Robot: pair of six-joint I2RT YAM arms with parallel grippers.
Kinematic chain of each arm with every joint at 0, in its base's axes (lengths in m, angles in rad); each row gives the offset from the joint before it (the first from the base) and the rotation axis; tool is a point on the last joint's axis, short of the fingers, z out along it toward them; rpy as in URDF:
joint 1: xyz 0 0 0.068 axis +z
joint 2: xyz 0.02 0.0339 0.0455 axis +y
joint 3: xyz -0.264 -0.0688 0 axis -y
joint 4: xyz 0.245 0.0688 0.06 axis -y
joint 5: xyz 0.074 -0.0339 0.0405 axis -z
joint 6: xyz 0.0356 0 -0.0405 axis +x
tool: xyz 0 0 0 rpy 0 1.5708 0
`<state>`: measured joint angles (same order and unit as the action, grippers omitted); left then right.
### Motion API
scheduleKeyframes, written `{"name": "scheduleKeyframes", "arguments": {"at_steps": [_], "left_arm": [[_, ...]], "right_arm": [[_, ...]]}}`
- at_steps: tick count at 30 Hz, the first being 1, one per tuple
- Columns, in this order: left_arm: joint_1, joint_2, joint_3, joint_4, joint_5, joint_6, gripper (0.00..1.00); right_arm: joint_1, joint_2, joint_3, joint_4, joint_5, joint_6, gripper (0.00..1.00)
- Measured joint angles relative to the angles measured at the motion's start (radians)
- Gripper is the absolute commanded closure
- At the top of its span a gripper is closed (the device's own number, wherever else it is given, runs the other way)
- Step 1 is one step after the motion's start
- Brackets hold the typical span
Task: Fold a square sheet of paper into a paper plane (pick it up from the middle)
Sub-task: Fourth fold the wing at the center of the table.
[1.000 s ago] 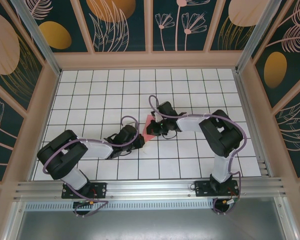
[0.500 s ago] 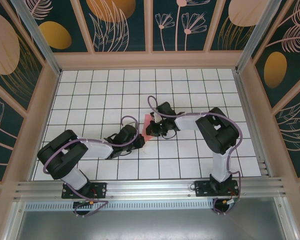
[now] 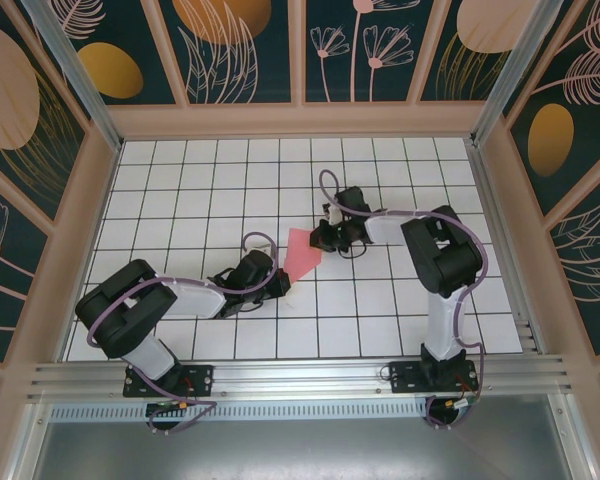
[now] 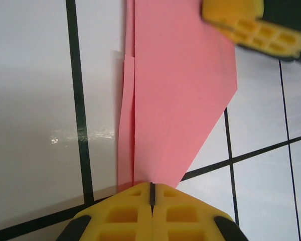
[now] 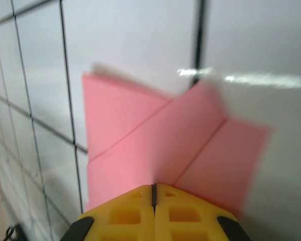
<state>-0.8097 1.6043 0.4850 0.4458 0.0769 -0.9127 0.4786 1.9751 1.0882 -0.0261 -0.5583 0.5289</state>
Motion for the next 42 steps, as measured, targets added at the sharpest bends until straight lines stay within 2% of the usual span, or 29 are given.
{"name": "scheduleKeyframes", "arguments": {"at_steps": [6,13,19,29,36,42], "left_arm": [[0.000,0.000,0.000,0.000,0.020,0.002,1.00],[0.000,0.000,0.002,-0.003,0.021,0.002,1.00],[0.000,-0.001,0.003,-0.008,0.021,0.002,1.00],[0.000,-0.019,0.006,-0.045,0.062,0.020,1.00],[0.000,-0.049,-0.022,-0.063,0.115,0.053,1.00],[0.000,-0.060,-0.022,-0.084,0.117,0.064,1.00]], "right_arm": [[-0.004,-0.055,-0.021,-0.005,0.048,0.001,0.96],[0.103,-0.153,-0.087,0.008,0.054,0.009,0.96],[0.163,-0.124,-0.102,0.025,0.051,0.028,0.96],[0.163,-0.045,-0.071,0.027,0.030,0.032,0.96],[0.158,-0.033,-0.060,0.025,0.014,0.039,0.96],[0.158,-0.028,-0.050,0.014,0.008,0.039,0.96]]}}
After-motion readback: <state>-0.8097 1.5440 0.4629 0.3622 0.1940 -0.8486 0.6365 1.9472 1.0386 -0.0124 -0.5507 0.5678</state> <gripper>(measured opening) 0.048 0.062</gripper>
